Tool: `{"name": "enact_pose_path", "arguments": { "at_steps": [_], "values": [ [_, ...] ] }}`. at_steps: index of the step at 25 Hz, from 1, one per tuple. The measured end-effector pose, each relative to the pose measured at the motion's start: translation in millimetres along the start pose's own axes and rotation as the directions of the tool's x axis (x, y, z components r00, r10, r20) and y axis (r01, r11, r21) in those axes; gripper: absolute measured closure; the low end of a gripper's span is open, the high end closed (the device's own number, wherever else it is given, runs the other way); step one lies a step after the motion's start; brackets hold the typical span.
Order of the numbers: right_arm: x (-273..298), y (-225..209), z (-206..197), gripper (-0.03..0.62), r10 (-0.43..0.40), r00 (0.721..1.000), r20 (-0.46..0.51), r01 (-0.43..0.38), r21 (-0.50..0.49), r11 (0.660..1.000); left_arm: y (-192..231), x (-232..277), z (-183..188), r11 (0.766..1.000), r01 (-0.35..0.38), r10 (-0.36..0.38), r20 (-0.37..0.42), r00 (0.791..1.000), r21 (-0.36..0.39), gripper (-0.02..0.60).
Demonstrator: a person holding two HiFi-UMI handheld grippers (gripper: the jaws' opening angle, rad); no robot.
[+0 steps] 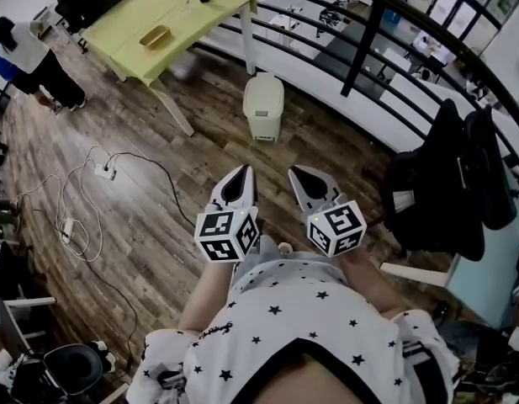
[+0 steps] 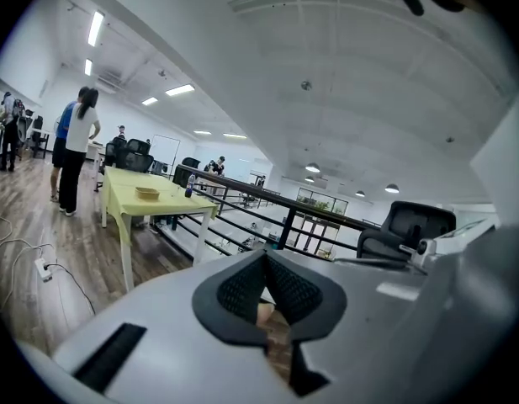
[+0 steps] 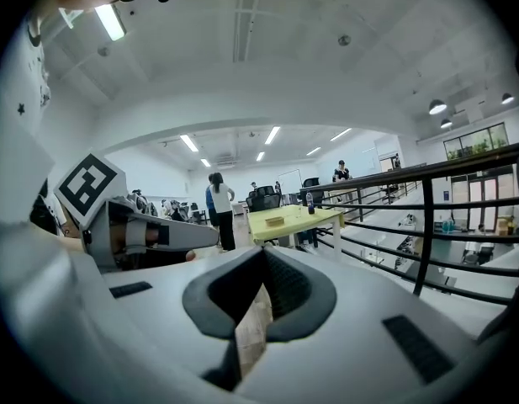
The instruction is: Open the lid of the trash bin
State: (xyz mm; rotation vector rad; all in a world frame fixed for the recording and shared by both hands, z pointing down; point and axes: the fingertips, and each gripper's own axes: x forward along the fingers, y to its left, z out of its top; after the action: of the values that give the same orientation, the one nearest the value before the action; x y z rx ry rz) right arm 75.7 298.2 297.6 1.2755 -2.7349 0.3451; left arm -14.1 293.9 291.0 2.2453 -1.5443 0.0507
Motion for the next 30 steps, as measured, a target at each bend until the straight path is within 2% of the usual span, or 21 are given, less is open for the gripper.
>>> {"name": "enact_pose_path", "arguments": {
  "at_steps": [6,10,15,21,30],
  "values": [
    [-2.5,1.4,-5.0,0.6,0.006,1.0,0.0,-0.006,0.019,1.0,-5.1,-0.2,-3.7,1.0,-0.006,0.006,-0.005,1.0,0.015,0.571],
    [0.1,-0.7,-2.4,0.6,0.019,1.0,0.005,-0.02,0.037,0.999,-12.5,1.7,-0.6,0.999,0.024,-0.025,0.007,1.0,0.037,0.571],
    [9.1,-6.1,-4.5,0.6,0.025,1.0,0.005,-0.025,0.048,0.999,-10.5,9.4,2.5,0.999,0.043,-0.044,0.026,0.999,0.03,0.571],
    [32.0,-24.3,-6.7,0.6,0.006,1.0,-0.005,-0.006,0.048,0.999,14.3,38.6,0.8,1.0,0.016,-0.016,0.002,1.0,0.009,0.571],
    [89.6,-62.4,14.1,0.6,-0.014,1.0,-0.017,0.015,0.045,0.999,44.3,100.2,23.2,1.0,0.019,-0.018,-0.034,0.999,0.014,0.571]
  ]
}}
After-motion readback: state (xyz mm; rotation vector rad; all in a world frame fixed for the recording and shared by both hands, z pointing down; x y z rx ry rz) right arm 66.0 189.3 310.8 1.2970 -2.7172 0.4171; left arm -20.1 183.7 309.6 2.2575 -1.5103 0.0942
